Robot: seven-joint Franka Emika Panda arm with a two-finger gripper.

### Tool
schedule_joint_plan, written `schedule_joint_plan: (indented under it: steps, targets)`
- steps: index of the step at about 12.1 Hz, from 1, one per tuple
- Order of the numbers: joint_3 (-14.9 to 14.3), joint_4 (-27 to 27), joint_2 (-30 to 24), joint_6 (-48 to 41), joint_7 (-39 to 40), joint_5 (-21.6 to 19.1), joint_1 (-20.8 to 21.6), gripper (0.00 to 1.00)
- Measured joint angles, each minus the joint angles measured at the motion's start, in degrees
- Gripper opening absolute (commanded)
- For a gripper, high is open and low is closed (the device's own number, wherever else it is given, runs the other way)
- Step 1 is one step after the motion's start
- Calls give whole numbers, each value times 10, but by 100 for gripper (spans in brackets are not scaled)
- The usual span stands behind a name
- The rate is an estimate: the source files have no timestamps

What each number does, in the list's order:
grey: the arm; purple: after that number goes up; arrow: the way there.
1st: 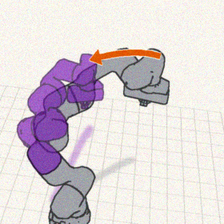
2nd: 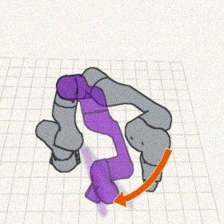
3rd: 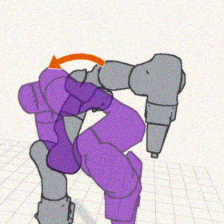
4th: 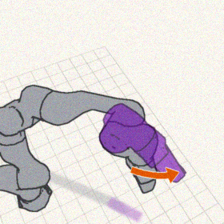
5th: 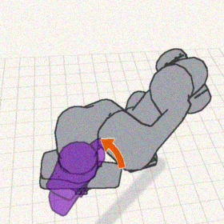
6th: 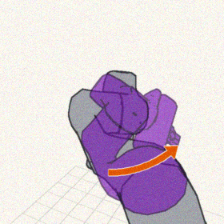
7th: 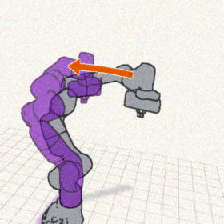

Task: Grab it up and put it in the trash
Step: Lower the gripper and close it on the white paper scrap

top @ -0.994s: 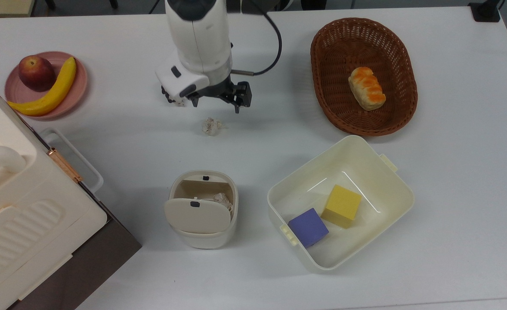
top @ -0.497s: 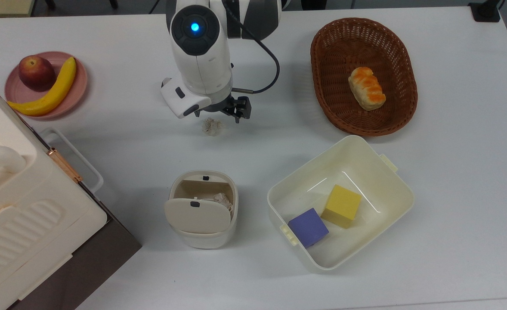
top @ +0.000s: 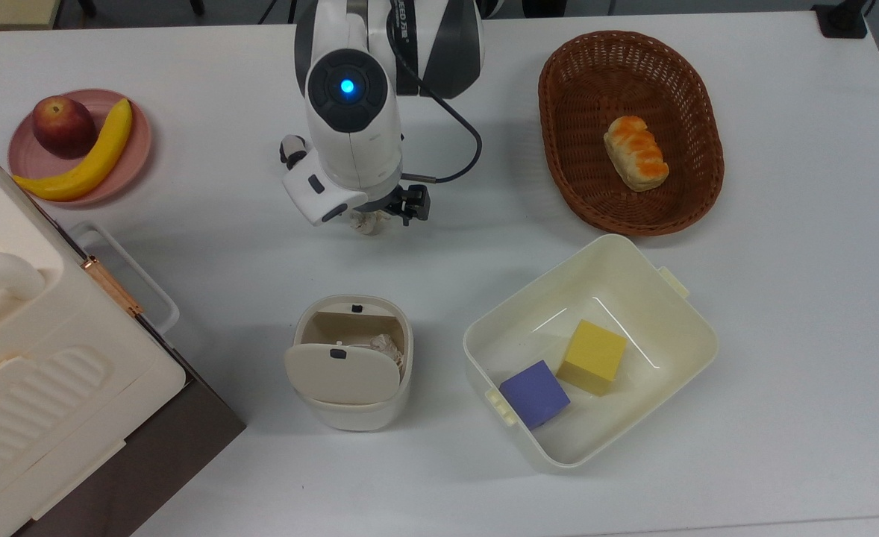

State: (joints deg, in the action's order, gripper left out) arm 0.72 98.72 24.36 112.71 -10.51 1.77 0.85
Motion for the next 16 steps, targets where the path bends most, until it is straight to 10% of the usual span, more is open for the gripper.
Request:
schedule_joint_plan:
  steps: [4,8,16]
  targets:
    - [0,5,7,0,0,16,0,99]
    - [0,7,13,15,0,24,0,11]
    - [0,-3,13,43,-6,24,-4,5]
